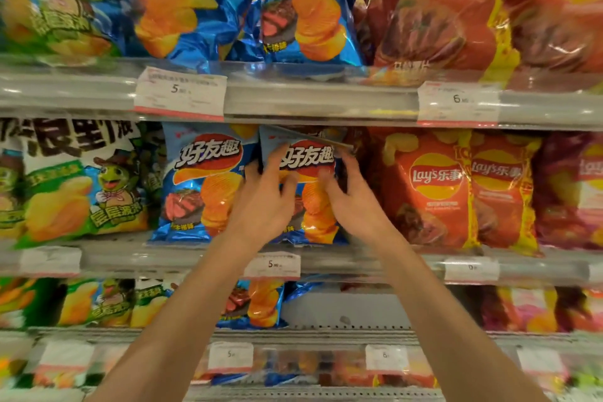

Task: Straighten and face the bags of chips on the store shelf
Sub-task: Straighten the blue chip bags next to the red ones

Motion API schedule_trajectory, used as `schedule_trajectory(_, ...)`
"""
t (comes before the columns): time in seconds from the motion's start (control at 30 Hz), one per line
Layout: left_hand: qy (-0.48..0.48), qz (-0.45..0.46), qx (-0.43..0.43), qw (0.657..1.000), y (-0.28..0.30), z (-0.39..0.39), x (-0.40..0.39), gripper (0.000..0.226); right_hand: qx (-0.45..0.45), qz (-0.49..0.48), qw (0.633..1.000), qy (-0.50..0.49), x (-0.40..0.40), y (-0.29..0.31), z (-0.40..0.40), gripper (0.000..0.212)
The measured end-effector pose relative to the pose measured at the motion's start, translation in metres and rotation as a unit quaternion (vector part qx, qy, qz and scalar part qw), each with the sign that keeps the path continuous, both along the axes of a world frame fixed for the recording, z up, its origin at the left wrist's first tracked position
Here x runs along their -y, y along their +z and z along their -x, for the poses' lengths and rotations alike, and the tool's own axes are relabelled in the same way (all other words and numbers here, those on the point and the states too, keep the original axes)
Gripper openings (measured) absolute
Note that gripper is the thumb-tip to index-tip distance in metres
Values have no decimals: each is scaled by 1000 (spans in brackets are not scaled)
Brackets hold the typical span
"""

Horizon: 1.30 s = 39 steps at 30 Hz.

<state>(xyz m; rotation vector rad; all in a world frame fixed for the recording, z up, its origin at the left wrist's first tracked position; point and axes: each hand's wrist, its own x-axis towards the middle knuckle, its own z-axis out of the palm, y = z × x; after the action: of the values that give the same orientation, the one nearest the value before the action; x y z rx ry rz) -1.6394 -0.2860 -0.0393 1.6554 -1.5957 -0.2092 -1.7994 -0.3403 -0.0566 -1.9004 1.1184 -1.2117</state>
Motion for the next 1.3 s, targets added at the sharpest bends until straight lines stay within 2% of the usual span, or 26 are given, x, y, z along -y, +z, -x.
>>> schedule_trajectory(0.1, -16, -18, -2, 1000, 0, -2, 9, 51, 36, 9, 999, 5, -2, 2, -5, 55)
schedule_trajectory(0.3, -99, 90, -155, 979, 0, 6, 12, 55, 67, 28, 997, 1, -3, 26, 2, 58)
schedule_trajectory(0.43, -103, 75, -170, 977, -9, 7, 21, 67, 42, -6, 999, 2, -3, 22, 2, 65)
schedule_trajectory(0.57, -72, 51, -234, 968, -23, 3, 23, 78, 38, -70, 996, -37, -20, 5, 14, 70)
schedule_trajectory(0.73, -46, 31, -183, 981, -34, 5, 24, 71, -80, -73, 992, -72, -32, -16, 24, 67)
schedule_trajectory(0.83, -42, 43, -199, 978, -36, 7, 26, 72, -143, -38, 986, -75, -33, -8, 26, 66)
schedule_trajectory(1.0, -48, 39, -236, 970, -36, 6, 25, 66, -182, -12, 981, -69, -30, -12, 26, 67)
schedule_trajectory(1.07, -54, 39, -241, 968, -35, 7, 23, 65, -160, -11, 984, -73, -29, -19, 27, 70)
schedule_trajectory(1.17, -54, 21, -262, 963, -27, 9, 26, 64, -73, -26, 994, -83, -13, -15, 23, 74)
schedule_trajectory(1.3, -55, 5, -288, 956, -15, 10, 38, 60, 46, -108, 992, -37, 11, 2, 6, 82)
